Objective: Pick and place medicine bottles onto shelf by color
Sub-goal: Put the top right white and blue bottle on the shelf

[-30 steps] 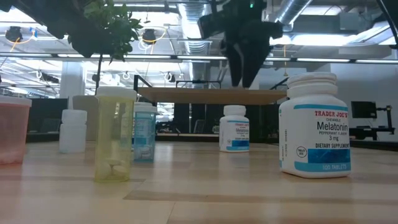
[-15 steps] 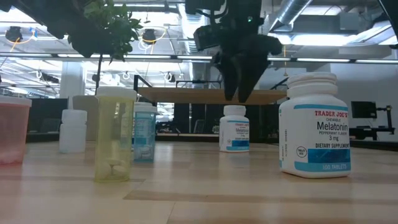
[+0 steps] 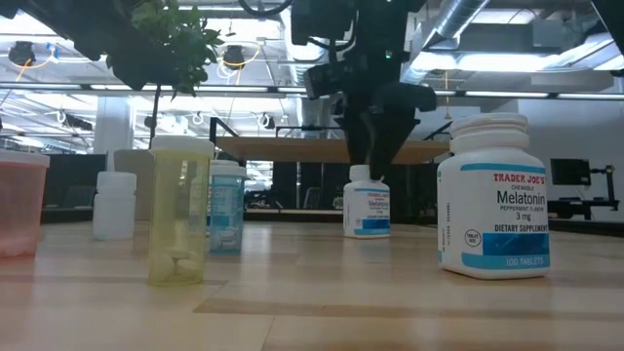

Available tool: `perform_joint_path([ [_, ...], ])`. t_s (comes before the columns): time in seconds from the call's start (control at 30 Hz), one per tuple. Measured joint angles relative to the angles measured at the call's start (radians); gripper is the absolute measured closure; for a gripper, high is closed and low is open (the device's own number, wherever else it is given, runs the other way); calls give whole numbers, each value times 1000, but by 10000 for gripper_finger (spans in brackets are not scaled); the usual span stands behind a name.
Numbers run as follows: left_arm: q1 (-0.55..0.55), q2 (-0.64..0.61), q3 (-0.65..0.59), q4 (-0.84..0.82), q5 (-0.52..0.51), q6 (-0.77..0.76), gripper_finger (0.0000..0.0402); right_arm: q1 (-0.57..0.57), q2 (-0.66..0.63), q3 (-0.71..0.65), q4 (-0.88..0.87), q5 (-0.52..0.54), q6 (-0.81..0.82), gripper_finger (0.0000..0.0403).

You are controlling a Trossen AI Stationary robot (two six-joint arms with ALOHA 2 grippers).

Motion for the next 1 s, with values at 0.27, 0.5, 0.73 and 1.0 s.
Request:
perform_joint_path([
  [0.27,0,0,0,-1,0,-3,168,0,0,0,31,-9,-25,81],
  [0.5,0,0,0,-2,0,-3,168,7,0,-55,63,-47,-11,81],
  [0.73,0,0,0,-2,0,-3,168,16,0,-58,97,-47,-4,89],
  [1.0,0,0,0,-2,0,-3,168,14,0,-58,89,-47,10,156],
])
